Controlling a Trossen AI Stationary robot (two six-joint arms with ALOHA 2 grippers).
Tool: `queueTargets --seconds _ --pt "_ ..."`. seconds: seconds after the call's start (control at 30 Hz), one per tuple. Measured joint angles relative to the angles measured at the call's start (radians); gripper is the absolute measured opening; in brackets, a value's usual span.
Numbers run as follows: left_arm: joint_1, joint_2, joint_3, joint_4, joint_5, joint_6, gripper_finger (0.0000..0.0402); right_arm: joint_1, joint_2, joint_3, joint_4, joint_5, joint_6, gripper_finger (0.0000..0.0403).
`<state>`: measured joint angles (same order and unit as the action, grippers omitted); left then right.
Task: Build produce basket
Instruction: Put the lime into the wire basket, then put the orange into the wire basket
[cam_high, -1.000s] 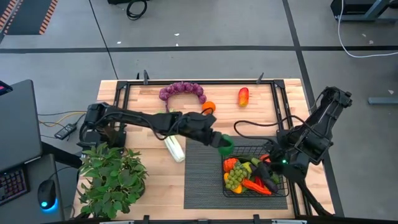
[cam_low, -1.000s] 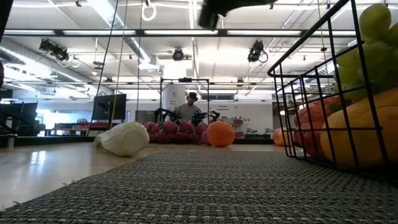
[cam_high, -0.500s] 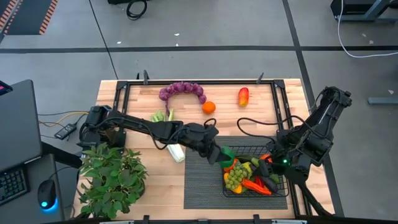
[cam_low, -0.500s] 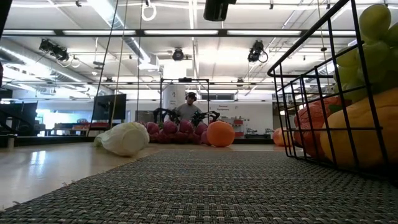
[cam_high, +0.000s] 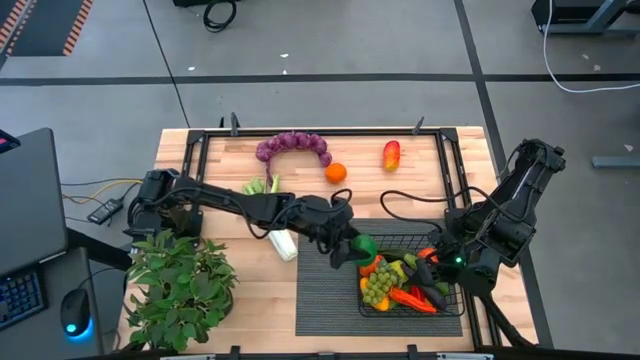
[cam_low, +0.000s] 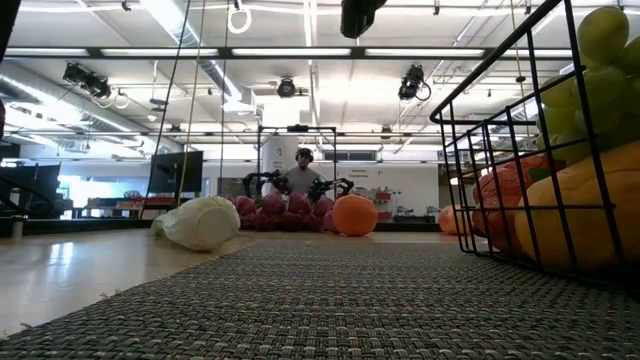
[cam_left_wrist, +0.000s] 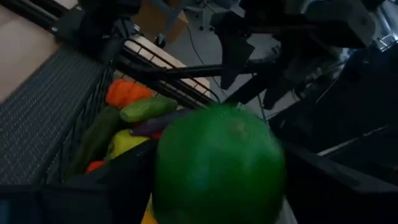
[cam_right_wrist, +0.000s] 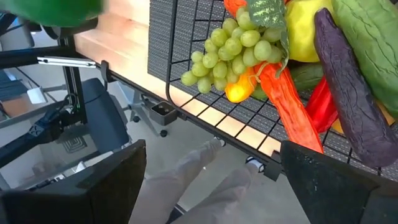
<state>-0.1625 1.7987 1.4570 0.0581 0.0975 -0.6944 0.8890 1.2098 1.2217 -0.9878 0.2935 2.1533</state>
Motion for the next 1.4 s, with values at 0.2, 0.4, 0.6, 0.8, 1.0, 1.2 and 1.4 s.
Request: queueTargets --seconds 0.2,0.4,0.6,0.8,1.0,1.2,1.4 --pt "0.011 0.046 0.001 0.051 -0.022 0.055 0.0371 0.000 0.000 0.000 0.000 0.000 -0.013 0.0372" --pt "0.027 0.119 0.048 0.101 -0.050 0.057 0.0396 0.000 0.000 0.000 0.005 -0.001 -0.018 0.0372" --pt "0.073 0.079 0.068 0.095 -0.043 0.055 0.0395 0.000 0.000 0.000 0.000 -0.007 -0.055 0.0372" --pt "0.118 -0.017 0.069 -0.001 0.097 0.109 0.0394 -0.006 0.000 0.000 -0.074 0.043 -0.067 0.0372" --pt "0.142 -0.081 0.070 -0.180 0.104 0.207 0.0394 -0.072 -0.001 0.000 -0.091 0.110 -0.165 0.0372" --pt "0.187 -0.094 0.069 -0.461 0.106 0.156 0.0394 -0.225 -0.001 0.000 -0.082 -0.001 -0.429 0.0372" --pt "0.266 -0.114 0.068 -0.704 0.113 0.030 0.0394 -0.332 -0.001 0.000 -0.058 -0.018 -0.644 0.0372"
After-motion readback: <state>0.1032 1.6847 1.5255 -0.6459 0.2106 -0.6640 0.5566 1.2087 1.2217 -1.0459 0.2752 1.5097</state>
